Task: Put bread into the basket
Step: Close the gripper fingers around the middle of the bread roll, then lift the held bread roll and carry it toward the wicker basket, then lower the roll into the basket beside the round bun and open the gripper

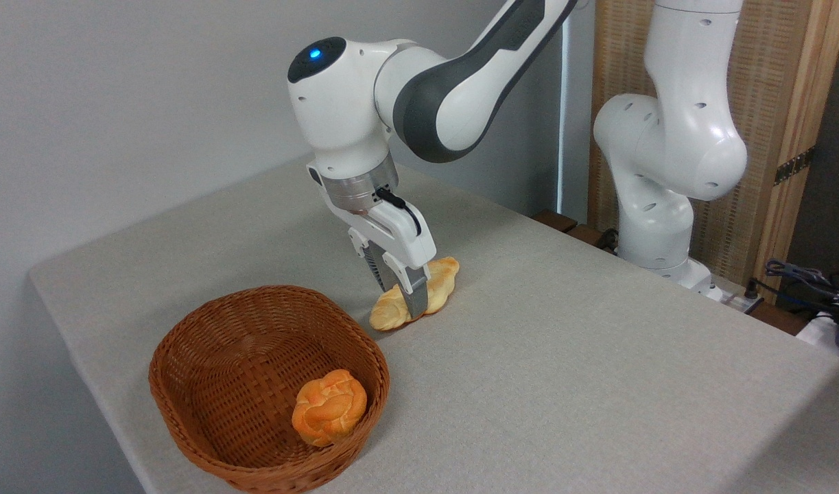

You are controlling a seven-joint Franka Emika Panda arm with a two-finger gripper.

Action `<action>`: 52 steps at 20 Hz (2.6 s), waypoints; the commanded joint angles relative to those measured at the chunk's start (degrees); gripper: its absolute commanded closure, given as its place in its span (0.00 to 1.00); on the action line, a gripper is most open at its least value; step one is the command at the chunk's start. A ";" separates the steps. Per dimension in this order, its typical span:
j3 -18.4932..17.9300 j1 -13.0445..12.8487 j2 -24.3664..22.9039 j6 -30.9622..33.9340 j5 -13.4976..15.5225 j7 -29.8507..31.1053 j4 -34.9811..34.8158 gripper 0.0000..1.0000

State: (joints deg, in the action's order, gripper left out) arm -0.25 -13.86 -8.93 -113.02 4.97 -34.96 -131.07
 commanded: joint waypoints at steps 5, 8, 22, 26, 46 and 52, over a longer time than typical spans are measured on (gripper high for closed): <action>0.08 -0.20 -2.40 4.81 -0.49 -0.37 2.13 0.55; 0.69 -0.29 -3.46 8.24 0.12 -0.29 5.90 0.54; 0.70 0.68 -1.01 -13.53 5.49 -0.29 13.56 0.51; -0.10 0.68 1.63 -21.17 5.49 -0.29 13.56 0.40; -2.56 1.21 10.34 -27.96 5.05 -0.29 14.70 0.00; -2.65 1.29 10.34 -28.92 5.14 -0.20 15.76 0.00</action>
State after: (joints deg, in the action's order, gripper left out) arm -2.27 -12.30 0.97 -140.37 9.43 -34.92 -116.21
